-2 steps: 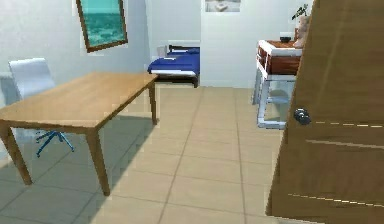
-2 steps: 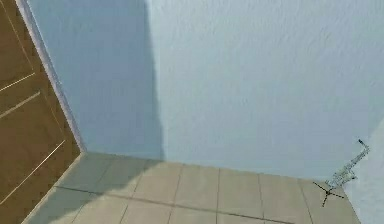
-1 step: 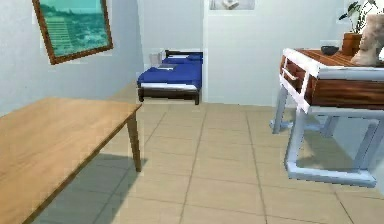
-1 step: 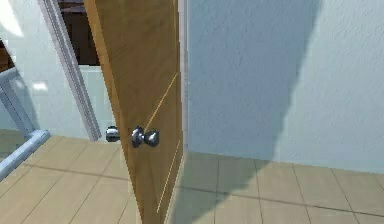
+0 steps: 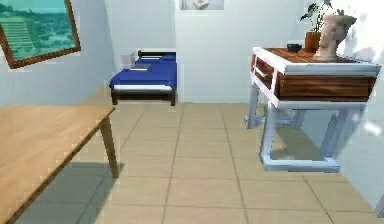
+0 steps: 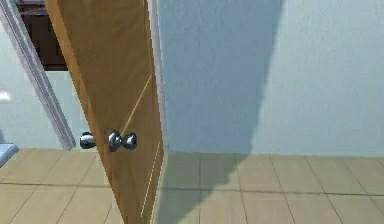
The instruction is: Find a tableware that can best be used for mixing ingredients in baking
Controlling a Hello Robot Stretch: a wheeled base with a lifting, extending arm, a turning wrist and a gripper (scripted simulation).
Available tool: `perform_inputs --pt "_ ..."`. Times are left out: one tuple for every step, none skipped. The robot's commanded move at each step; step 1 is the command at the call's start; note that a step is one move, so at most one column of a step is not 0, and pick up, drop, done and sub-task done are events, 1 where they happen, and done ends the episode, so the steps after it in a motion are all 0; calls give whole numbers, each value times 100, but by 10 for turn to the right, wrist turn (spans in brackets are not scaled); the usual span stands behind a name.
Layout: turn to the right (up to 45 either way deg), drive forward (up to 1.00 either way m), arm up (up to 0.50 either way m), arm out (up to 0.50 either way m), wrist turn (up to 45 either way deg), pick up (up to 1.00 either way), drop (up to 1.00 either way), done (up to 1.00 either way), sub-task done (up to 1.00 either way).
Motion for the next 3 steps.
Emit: perform_inputs --pt "0 45 0 0 0 0 0 0 0" --pt "450 0 0 0 0 0 0 0 0" --pt "210 0 0 0 0 0 0 0 0"
